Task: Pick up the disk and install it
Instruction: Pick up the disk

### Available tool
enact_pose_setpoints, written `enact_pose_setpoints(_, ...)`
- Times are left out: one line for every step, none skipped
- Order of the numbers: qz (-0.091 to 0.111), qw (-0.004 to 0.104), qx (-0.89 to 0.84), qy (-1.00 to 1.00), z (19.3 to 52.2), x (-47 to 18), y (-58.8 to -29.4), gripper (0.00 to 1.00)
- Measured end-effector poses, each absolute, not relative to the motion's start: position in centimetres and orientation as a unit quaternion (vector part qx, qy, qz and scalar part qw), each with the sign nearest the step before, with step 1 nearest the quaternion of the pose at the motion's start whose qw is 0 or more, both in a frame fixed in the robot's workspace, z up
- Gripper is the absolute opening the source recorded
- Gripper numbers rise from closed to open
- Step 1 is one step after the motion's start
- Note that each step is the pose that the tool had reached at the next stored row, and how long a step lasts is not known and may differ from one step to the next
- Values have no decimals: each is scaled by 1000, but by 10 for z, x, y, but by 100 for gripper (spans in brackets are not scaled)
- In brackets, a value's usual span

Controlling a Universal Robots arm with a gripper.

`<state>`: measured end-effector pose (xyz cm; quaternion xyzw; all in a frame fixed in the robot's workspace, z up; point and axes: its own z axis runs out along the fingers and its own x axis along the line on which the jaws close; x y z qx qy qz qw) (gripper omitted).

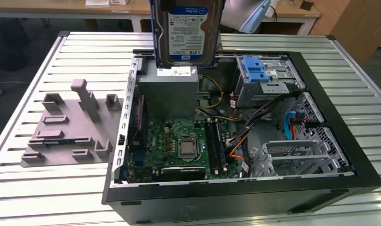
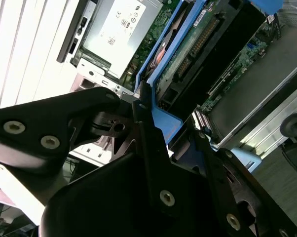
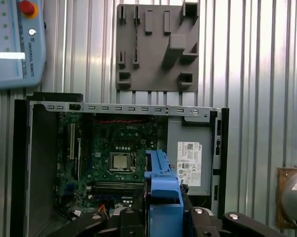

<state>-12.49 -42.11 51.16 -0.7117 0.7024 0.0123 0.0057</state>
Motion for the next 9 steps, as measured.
enact_pose_setpoints(12, 6, -712, 702, 511, -123, -421, 36)
enact_pose_setpoints(12, 6, -712, 702, 511, -121, -422, 36)
enact_pose_setpoints(12, 6, -712, 702, 511, -118, -422, 36)
enact_pose_setpoints(12, 6, -712, 702, 511, -115, -422, 36)
enact_pose_setpoints(12, 6, -712, 702, 510, -111, -422, 36)
enact_pose_setpoints(12, 6, -712, 702, 510, -108, -422, 36)
enact_pose_setpoints(12, 6, -712, 702, 509, -107, -423, 36)
enact_pose_setpoints(12, 6, -712, 702, 509, -107, -424, 36)
enact_pose_setpoints(11, 7, -712, 702, 508, -107, -425, 36)
